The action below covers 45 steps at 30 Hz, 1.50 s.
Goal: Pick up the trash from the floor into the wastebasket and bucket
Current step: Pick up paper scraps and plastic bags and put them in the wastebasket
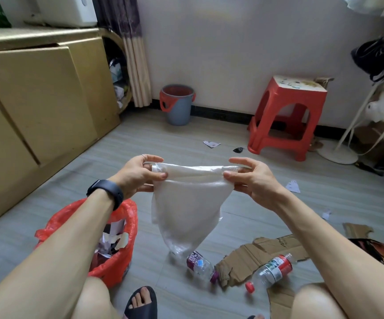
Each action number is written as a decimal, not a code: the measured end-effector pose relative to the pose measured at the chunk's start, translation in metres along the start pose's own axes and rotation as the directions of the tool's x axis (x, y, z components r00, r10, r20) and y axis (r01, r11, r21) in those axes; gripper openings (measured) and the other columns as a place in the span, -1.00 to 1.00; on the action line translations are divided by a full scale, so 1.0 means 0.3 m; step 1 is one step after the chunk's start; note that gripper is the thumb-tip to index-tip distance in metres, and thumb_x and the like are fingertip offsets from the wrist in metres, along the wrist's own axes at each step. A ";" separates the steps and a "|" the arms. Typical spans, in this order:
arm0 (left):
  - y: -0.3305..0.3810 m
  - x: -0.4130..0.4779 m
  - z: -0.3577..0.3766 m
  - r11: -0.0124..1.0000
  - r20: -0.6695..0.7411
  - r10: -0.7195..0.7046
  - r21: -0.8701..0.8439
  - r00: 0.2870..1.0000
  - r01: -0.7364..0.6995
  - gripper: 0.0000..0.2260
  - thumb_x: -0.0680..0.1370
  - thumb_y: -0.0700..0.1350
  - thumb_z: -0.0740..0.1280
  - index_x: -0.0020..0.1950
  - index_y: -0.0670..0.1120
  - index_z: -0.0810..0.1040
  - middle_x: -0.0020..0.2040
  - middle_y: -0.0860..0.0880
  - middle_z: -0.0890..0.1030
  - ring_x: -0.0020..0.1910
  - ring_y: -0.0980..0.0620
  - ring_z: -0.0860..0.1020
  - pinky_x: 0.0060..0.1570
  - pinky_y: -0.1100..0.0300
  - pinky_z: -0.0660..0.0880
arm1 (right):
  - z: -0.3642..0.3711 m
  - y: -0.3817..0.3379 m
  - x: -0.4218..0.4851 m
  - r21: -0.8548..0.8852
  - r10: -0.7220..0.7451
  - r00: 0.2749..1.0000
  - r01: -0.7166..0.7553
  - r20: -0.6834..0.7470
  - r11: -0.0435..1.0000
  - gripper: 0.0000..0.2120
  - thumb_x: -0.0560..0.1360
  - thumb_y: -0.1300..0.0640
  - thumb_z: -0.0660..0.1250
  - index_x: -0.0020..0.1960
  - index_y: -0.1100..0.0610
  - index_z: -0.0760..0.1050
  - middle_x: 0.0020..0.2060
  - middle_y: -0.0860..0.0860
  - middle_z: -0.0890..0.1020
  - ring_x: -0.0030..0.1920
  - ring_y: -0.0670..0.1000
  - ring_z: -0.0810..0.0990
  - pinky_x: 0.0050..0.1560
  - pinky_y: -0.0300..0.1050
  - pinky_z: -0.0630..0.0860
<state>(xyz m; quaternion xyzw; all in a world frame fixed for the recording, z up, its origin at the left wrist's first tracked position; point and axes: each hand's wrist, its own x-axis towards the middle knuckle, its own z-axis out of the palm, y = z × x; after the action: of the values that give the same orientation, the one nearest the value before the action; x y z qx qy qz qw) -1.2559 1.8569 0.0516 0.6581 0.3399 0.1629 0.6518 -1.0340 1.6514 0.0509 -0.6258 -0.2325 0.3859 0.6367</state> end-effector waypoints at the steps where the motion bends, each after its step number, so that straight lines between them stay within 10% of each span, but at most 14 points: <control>1: -0.001 -0.002 -0.001 1.000 0.005 0.005 0.018 1.000 -0.005 -0.68 0.47 -0.31 0.47 0.16 -0.07 0.56 -0.04 -0.10 0.67 -0.08 -0.05 0.66 -0.15 0.07 0.60 | -0.001 -0.001 -0.002 -0.033 0.009 1.000 -0.008 0.017 0.999 -0.58 0.39 0.39 0.52 0.22 0.22 0.57 -0.09 0.17 0.65 -0.12 0.08 0.71 -0.14 -0.14 0.63; 9: -0.008 0.003 0.014 1.000 -0.042 0.019 -0.017 0.999 -0.019 -0.83 0.50 -0.30 0.44 -0.14 -0.05 0.55 -0.17 -0.10 0.58 -0.25 -0.04 0.57 -0.33 0.16 0.61 | 0.017 0.012 0.002 -0.095 -0.050 0.998 0.053 0.032 0.994 -0.84 0.50 0.41 0.39 -0.11 0.20 0.67 -0.12 0.14 0.68 -0.04 0.10 0.62 0.21 0.05 0.56; 17: -0.014 -0.005 -0.001 0.996 0.101 -0.069 -0.045 0.993 0.073 -0.86 0.56 -0.22 0.40 -0.09 0.02 0.56 -0.17 -0.06 0.59 -0.39 0.00 0.53 -0.44 0.17 0.55 | 0.007 0.005 -0.008 -0.196 -0.003 0.999 0.010 0.036 0.980 -0.89 0.53 0.30 0.39 -0.04 0.15 0.67 -0.24 0.12 0.59 -0.30 0.06 0.50 -0.27 -0.10 0.58; 25: 0.001 -0.007 -0.032 0.971 0.218 -0.188 -0.104 0.958 0.215 -0.71 0.44 -0.03 0.47 0.12 -0.07 0.60 -0.03 -0.06 0.67 -0.16 -0.06 0.64 -0.23 0.13 0.63 | 0.035 0.018 -0.013 -0.216 0.025 0.998 -0.012 0.055 0.976 -0.84 0.53 0.23 0.39 0.07 0.22 0.68 -0.06 0.16 0.70 -0.16 0.05 0.64 -0.20 -0.10 0.61; 31: 0.010 -0.006 0.014 0.994 0.028 -0.073 -0.074 0.997 0.075 -0.67 0.50 -0.41 0.36 0.20 -0.11 0.53 -0.06 -0.11 0.62 -0.19 -0.03 0.63 -0.25 0.16 0.64 | 0.022 0.035 0.012 -0.073 0.016 0.999 -0.020 -0.050 0.997 -0.57 0.46 0.43 0.43 0.28 0.19 0.50 0.01 0.19 0.67 -0.10 0.09 0.66 -0.09 -0.05 0.64; 37: 0.023 -0.006 0.049 0.996 -0.066 0.015 -0.090 0.998 -0.021 -0.77 0.51 -0.47 0.34 -0.07 -0.13 0.57 -0.10 -0.13 0.57 -0.12 -0.05 0.57 -0.18 0.23 0.62 | 0.036 0.016 0.017 0.062 0.068 0.996 -0.065 -0.056 0.996 -0.73 0.49 0.48 0.28 0.04 0.25 0.66 0.05 0.20 0.68 -0.08 0.08 0.65 -0.06 -0.15 0.62; 45: -0.003 -0.030 0.005 0.995 0.109 -0.095 0.037 0.990 0.091 -0.83 0.58 -0.24 0.37 -0.07 0.04 0.54 -0.21 -0.03 0.56 -0.39 0.04 0.50 -0.35 0.19 0.47 | 0.003 0.015 -0.020 -0.217 0.084 0.995 -0.071 0.049 0.974 -0.84 0.57 0.25 0.37 0.06 0.06 0.68 -0.14 0.05 0.70 -0.23 0.07 0.65 -0.19 -0.06 0.64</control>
<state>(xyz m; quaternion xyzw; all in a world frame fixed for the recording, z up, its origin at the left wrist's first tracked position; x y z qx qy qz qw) -1.2617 1.8498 0.0526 0.6597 0.3364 0.0903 0.6660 -1.0392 1.6471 0.0477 -0.6881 -0.2664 0.4009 0.5429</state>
